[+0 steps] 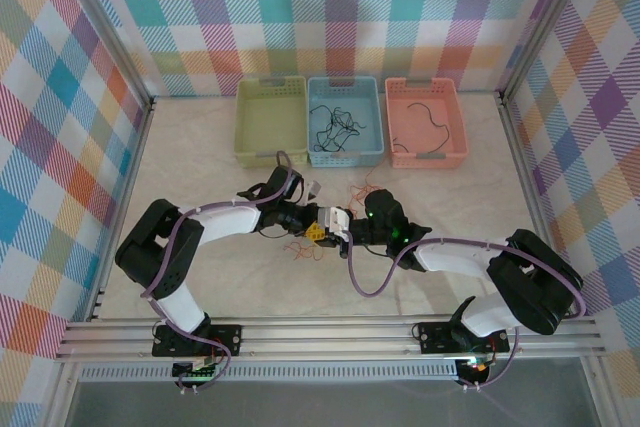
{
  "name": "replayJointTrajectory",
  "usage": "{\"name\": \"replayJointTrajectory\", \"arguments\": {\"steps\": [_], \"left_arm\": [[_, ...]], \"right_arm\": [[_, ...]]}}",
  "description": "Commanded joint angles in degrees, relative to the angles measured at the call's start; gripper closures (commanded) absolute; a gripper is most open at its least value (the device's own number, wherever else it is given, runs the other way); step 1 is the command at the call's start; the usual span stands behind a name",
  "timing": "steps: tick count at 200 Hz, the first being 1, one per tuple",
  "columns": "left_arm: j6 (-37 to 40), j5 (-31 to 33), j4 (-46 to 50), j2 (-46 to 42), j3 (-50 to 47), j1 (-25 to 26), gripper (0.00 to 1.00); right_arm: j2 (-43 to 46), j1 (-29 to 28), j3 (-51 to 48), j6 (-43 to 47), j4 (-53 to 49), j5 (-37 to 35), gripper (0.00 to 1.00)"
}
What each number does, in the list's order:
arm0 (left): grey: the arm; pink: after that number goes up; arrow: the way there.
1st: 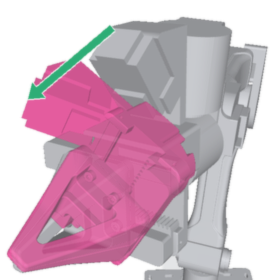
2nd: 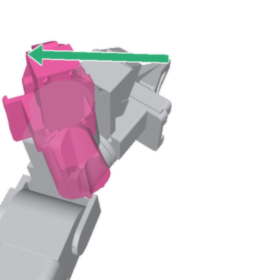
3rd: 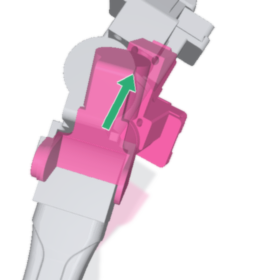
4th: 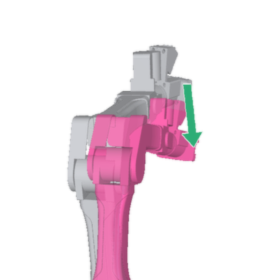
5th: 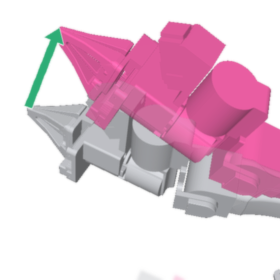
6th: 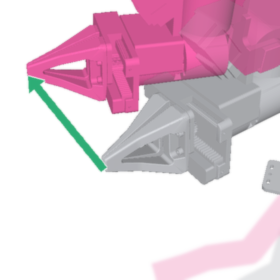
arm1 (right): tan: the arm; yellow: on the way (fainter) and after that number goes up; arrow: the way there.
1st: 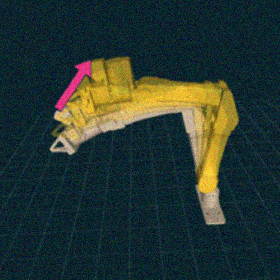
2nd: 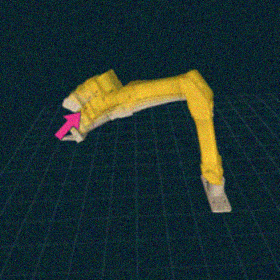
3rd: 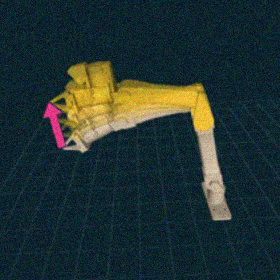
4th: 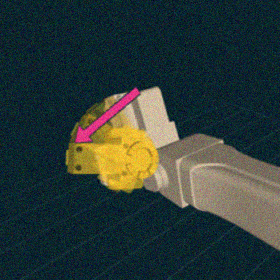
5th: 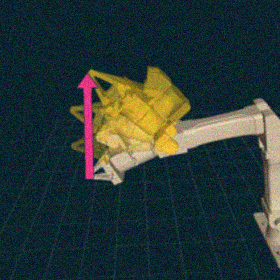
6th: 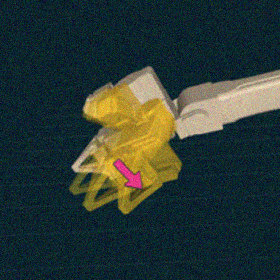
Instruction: Untangle the cables
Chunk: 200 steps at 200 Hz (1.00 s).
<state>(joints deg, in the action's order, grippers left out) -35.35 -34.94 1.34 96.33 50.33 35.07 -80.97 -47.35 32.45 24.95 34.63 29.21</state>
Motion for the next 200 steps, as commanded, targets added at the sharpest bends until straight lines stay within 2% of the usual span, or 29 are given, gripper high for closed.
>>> {"name": "replayJointTrajectory", "arguments": {"steps": [1, 30, 50, 56, 85, 116, 133, 151, 168, 178, 200], "left_arm": [[0.85, 1.02, 1.27, -0.20, 1.29, 0.48, 0.87], [1.77, 6.25, 3.62, -2.34, 0.83, -0.29, 1.00], [2.10, 11.10, 5.86, -3.93, 0.09, -1.99, 1.00], [1.91, 12.39, 6.43, -4.17, -0.14, -2.66, 1.00], [0.03, 13.42, 5.84, -5.40, -2.00, -5.51, 1.00], [-0.84, 15.64, 6.12, -6.79, -2.96, -6.79, 1.00], [-1.30, 17.06, 6.45, -7.54, -3.53, -7.46, 1.00], [-1.36, 21.36, 8.37, -9.54, -3.81, -8.07, 1.00], [-1.37, 24.76, 8.93, -12.23, -4.90, -8.50, 1.00], [-1.22, 26.23, 9.40, -13.60, -5.31, -8.70, 1.00], [-1.34, 28.87, 9.98, -16.11, -6.37, -9.42, 1.00]], "right_arm": [[0.55, -0.46, -0.63, 1.33, 0.35, 1.39, 1.00], [1.11, -0.46, -0.93, 1.15, 0.72, 1.90, 1.00], [1.72, -0.63, -1.44, 1.03, 1.05, 0.36, 1.00], [2.13, -0.64, -2.14, 0.50, 4.00, -0.48, 1.00], [6.21, -0.53, -7.00, -1.46, 13.44, -8.54, 1.00], [12.04, -0.13, -11.69, -3.08, 20.58, -23.45, 1.00], [14.20, -0.06, -12.33, -3.46, 20.86, -37.54, 1.00], [15.13, 1.58, -11.99, -6.96, 19.89, -51.00, 1.00], [15.26, 4.69, -11.44, -14.13, 18.12, -60.50, 1.00], [16.01, 7.34, -11.53, -21.75, 16.22, -65.20, 1.00], [19.97, 15.18, -10.88, -40.16, 2.44, -70.21, 1.00]]}}
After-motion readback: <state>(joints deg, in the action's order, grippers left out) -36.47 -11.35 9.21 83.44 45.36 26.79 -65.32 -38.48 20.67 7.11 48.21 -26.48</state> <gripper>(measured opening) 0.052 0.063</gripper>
